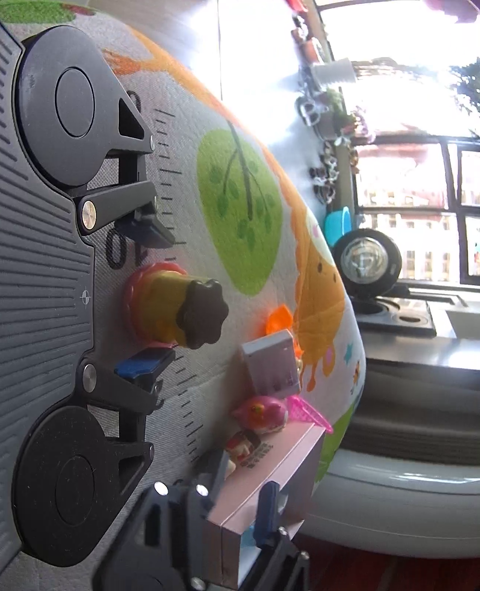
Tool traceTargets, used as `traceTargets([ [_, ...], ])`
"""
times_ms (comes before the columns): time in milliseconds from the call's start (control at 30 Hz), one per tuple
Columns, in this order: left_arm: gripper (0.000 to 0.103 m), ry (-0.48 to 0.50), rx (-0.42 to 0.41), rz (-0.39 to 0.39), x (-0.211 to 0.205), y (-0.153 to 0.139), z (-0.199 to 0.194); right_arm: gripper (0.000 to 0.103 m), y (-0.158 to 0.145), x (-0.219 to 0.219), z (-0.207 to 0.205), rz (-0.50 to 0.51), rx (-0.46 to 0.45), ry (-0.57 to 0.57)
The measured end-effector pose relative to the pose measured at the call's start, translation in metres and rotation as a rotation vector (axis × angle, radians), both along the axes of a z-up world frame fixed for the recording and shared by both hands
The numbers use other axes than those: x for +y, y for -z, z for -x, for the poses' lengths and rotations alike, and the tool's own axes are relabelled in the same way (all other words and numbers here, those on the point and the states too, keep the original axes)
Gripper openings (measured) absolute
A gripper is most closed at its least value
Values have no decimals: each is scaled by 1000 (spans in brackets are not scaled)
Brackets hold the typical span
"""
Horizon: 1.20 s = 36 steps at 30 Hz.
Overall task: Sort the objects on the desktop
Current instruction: 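Grasp the pudding toy with the left tool while the right tool grasps the figurine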
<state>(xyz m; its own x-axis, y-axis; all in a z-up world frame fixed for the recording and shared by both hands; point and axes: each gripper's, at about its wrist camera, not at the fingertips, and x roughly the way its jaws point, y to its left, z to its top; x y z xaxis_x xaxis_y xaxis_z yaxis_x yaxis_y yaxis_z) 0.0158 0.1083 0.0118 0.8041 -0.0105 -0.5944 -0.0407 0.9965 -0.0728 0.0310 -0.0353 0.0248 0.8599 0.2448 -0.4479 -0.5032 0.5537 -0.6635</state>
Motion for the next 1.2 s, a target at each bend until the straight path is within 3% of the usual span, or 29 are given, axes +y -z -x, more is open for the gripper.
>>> traceTargets([
  [67,77,2,-12,9,1,0,0,42,15,9,-3,58,-22,31],
  [167,81,9,-27,13,2,0,2,32,27,16,-13,105,-11,81],
  [333,84,4,-32,20,3,-1,4,25,16,13,-2,54,57,64],
  [467,85,9,-32,11,1,-1,3,20,-17,-22,31,-79,214,10],
  [500,85,13,-33,6,0,-1,3,9,-25,-35,35,-114,271,9],
  [633,87,34,-28,-31,-8,0,2,7,-43,-85,47,-267,485,8],
  [733,90,56,-19,-40,-14,0,3,14,-50,-113,47,-379,478,50],
  [800,91,84,-6,-26,-20,0,3,35,-51,-124,35,-412,428,104],
  [967,95,130,-13,-58,-36,-4,8,37,-50,-132,-14,-498,421,153],
  [1067,96,118,-18,-71,-36,-8,10,38,-49,-120,-34,-502,359,157],
  [1133,96,92,-20,-80,-33,-11,11,46,-48,-111,-40,-532,395,124],
  [1200,97,61,-22,-72,-25,-13,12,71,-44,-100,-37,-551,462,53],
])
